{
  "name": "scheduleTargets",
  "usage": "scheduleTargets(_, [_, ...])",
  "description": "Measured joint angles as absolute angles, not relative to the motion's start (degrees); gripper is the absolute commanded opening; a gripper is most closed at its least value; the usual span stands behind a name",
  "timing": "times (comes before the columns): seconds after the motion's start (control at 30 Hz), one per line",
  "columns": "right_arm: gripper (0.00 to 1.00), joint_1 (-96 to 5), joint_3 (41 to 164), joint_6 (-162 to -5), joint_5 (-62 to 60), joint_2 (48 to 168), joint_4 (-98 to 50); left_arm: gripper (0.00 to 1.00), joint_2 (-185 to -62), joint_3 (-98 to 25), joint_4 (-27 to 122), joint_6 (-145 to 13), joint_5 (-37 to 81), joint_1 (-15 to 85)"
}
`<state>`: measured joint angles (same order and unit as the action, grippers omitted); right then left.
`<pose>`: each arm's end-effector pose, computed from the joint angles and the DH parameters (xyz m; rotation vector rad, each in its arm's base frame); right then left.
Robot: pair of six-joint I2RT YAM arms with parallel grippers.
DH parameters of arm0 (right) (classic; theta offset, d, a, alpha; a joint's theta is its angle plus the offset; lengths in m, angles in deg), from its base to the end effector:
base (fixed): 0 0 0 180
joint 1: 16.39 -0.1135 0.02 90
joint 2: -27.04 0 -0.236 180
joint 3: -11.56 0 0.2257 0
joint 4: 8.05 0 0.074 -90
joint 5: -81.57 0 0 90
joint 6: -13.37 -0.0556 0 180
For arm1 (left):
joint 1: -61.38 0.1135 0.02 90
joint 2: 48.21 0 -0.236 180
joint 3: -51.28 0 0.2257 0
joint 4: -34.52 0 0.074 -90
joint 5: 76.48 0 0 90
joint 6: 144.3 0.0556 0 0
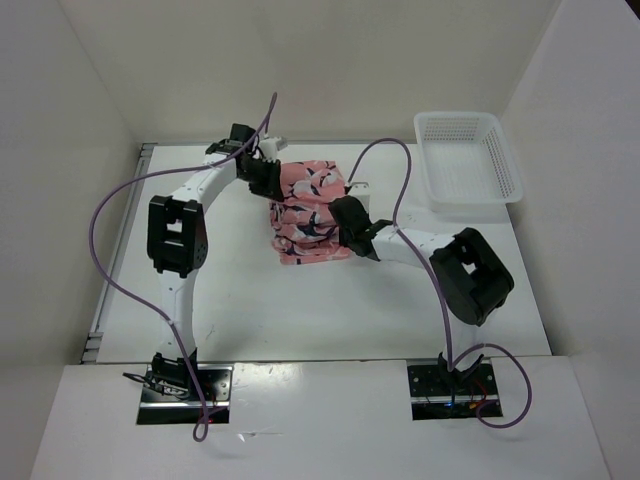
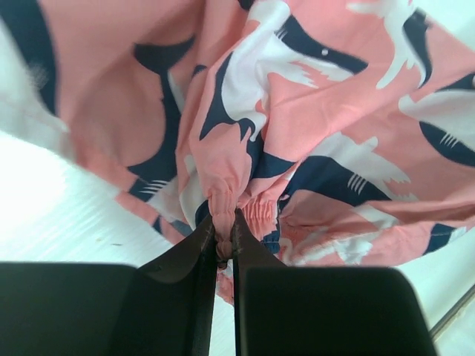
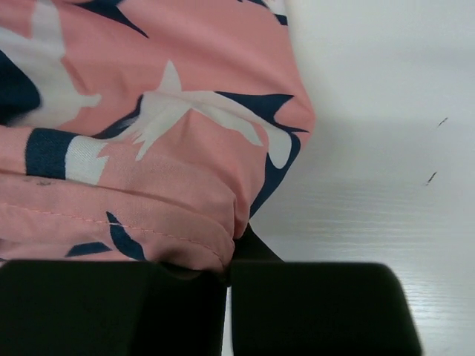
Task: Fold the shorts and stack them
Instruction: Fold the shorts
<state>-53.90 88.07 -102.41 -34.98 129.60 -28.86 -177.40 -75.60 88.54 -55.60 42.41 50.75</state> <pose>0.2997 0.1987 0.1544 -0.0214 2.2819 0.0149 0.4498 -0.1117 0.1852 0.4004 2.4939 -0.7244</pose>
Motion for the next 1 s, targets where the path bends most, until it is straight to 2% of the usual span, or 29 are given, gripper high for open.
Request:
scheduleTargets(0.27, [0.00, -53.90, 84.75, -94.41, -32.60, 125.86, -28.53, 0.04, -177.81, -87.10, 89.81, -55.62, 38.61, 52.37])
scheduleTargets(0.43, [0.21, -53.90, 84.38, -88.09, -30.94, 124.86, -26.91, 0.07, -180.52, -92.80, 89.79, -55.60, 36.99, 52.17])
scheduleTargets(0.57, [0.39, -54.01, 83.35, -82.26, -27.72, 123.96, -26.54, 0.08, -183.78, -91.82, 89.99, -55.58, 35.09, 52.08])
scheduleTargets(0.6, [0.50, -54.19, 83.07, -80.47, -27.02, 123.61, -26.46, 0.08, -184.54, -91.16, 90.21, -55.58, 34.45, 52.02])
scheduleTargets(0.73, [0.64, -54.91, 82.35, -74.28, -23.77, 121.41, -26.74, 0.10, -185.55, -87.71, 90.84, -55.58, 32.40, 51.93])
scheduleTargets(0.9, [0.66, -55.04, 80.23, -64.27, -15.00, 109.78, -29.03, 0.12, -185.48, -85.70, 90.38, -55.58, 31.31, 51.93])
scheduleTargets(1.0, [0.56, -55.13, 81.71, -60.31, -9.78, 99.81, -30.39, 0.14, -185.40, -84.69, 89.94, -55.58, 31.26, 51.93])
